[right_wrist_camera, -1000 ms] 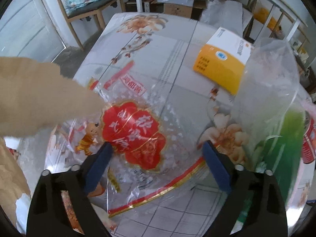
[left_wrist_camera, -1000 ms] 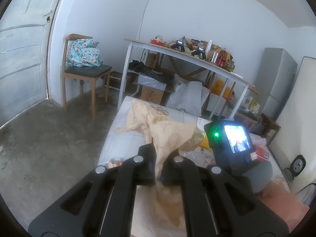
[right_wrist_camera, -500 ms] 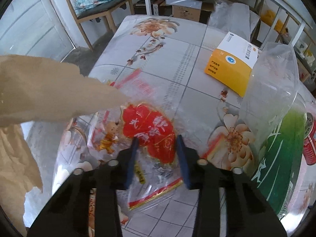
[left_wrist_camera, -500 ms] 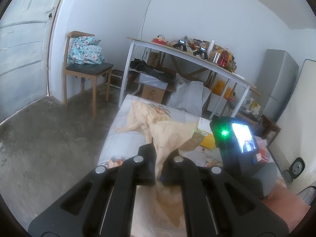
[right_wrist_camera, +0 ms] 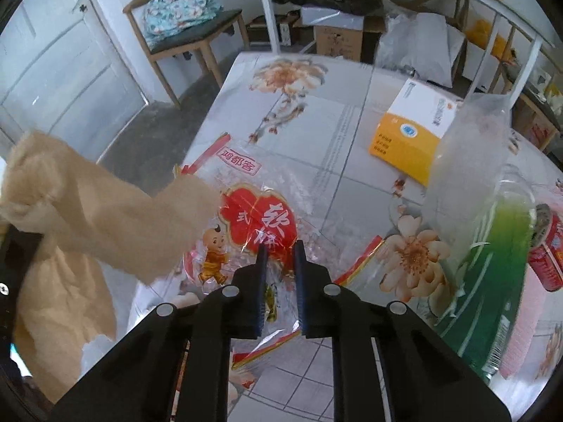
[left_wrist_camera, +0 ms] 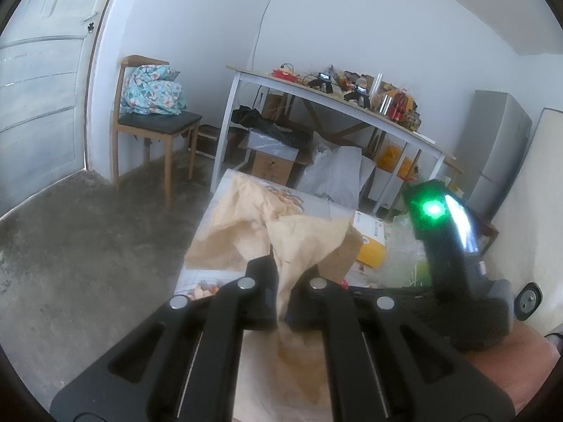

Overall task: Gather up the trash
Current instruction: 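Carry the paper and snack bag with both grippers to the blue basket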

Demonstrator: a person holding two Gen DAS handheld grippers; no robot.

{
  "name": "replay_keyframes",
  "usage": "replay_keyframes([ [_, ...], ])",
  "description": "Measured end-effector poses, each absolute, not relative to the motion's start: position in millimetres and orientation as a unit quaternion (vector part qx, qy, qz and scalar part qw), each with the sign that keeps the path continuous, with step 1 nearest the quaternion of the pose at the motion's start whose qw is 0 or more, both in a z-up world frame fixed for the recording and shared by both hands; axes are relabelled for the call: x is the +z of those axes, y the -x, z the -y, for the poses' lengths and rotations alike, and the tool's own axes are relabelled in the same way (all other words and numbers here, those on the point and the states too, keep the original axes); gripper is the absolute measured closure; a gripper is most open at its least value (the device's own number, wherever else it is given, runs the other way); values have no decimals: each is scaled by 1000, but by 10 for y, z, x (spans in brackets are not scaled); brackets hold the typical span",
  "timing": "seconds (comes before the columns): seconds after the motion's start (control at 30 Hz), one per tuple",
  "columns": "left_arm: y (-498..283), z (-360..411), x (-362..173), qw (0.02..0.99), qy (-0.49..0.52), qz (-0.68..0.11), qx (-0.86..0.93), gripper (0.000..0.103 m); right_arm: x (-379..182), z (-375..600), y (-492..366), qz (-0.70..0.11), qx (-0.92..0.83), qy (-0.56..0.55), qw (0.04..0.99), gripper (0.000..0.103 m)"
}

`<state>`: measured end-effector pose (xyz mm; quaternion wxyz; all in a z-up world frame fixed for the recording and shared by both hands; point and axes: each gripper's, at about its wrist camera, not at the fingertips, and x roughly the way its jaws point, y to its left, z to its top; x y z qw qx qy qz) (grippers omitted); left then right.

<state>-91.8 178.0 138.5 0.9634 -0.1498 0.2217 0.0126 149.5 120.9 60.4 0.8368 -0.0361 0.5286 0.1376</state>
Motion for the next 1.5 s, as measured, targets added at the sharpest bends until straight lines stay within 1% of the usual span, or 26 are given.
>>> replay_keyframes([
  [0.27, 1016, -1754, 1435, 966, 151, -209, 3, 102, 965, -1092, -1385, -492, 117, 28, 862, 89],
  [0.43, 1129, -1668, 1603, 970, 145, -194, -10, 102, 1190, -945, -1204, -474, 119, 11, 872, 89],
  [0.73, 1739, -1580, 1854, 974, 125, -188, -13, 102, 1543, -697, -788, -447, 122, 6, 886, 89],
  [1.03, 2704, -1742, 2310, 979, 111, -172, 18, 102, 1700, -880, -264, -430, 161, -3, 888, 89],
  [1.17, 3365, -1910, 2418, 978, 105, -171, 57, 102, 1716, -1165, 35, -423, 197, 0, 884, 89],
  [1.33, 4087, -2180, 2313, 968, 108, -195, 116, 102, 1651, -1657, 444, -419, 249, 18, 873, 89],
  [1.5, 4842, -2466, 1921, 941, 97, -259, 194, 102, 1441, -2177, 883, -418, 301, 35, 856, 89],
])
